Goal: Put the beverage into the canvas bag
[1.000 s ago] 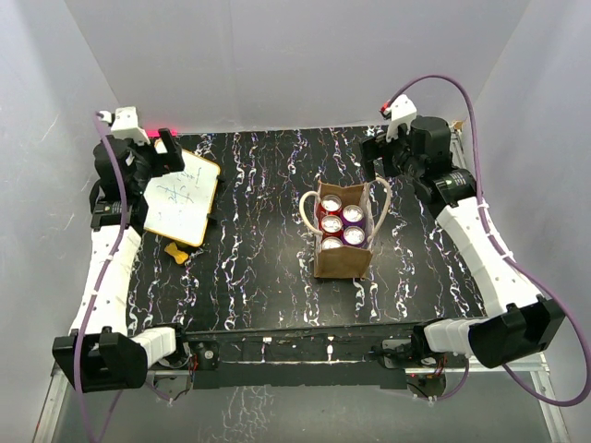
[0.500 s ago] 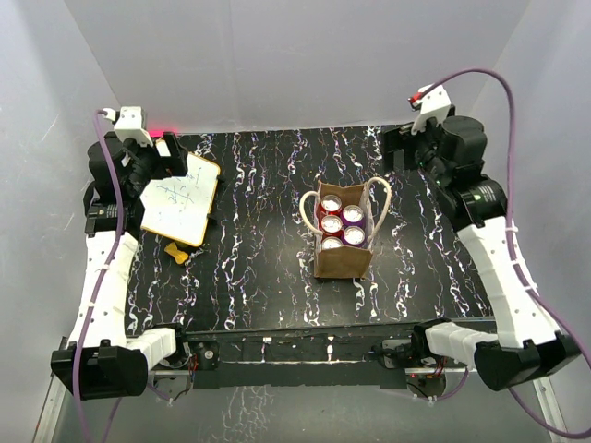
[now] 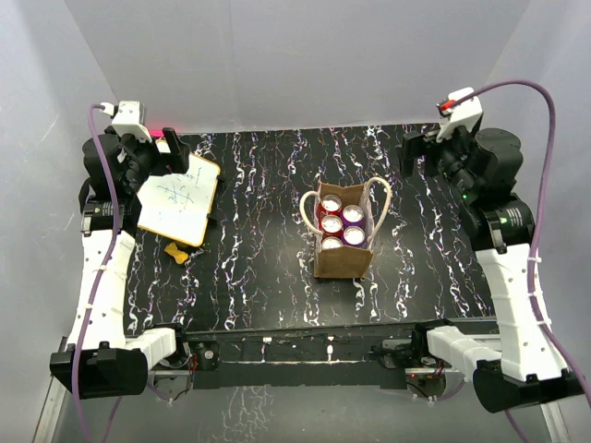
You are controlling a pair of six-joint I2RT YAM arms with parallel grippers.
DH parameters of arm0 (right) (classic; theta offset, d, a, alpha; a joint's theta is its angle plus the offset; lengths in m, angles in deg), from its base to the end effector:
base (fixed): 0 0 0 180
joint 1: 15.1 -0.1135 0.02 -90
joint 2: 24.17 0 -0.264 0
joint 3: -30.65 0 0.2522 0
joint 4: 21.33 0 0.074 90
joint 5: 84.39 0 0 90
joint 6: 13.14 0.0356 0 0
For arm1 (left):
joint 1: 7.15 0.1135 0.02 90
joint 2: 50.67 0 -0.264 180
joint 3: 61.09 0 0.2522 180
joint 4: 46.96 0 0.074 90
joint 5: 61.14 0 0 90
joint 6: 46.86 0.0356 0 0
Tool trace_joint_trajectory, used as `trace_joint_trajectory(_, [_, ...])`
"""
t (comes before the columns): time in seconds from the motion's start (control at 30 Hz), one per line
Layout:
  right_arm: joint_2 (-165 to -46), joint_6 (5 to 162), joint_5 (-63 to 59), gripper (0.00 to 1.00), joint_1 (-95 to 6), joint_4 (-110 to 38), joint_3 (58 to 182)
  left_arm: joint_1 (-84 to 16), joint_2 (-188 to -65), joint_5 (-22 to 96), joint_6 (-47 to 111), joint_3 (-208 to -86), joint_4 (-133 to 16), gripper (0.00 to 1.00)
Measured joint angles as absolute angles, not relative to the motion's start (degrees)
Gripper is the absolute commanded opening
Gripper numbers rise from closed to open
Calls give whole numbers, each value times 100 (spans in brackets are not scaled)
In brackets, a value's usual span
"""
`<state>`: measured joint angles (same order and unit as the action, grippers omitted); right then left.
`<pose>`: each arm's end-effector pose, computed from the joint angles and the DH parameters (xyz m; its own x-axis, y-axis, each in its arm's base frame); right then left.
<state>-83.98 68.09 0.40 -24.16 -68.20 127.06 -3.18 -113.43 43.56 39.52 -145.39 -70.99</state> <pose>0.1944 0.0343 0.4725 -0.1366 -0.1755 -0.9749 -0.2690 0.9538 -0.1340 0.2421 0.0077 0.4361 -0.0550 -0.0650 -0.9964 0.1828 0.9803 -0.0741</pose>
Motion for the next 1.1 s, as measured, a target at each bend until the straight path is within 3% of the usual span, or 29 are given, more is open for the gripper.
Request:
trace_joint_trajectory(0.4, [-7994,6643,-1108,98,-1415,-7010,12712,-318,-11321,4614,4389,-14812,-7669,97])
trace_joint_trajectory(1.1, [-8081,6841,-1103,98,-1251,-7108,12481,-259,-11005,4185,4092,-14594,-7739,97])
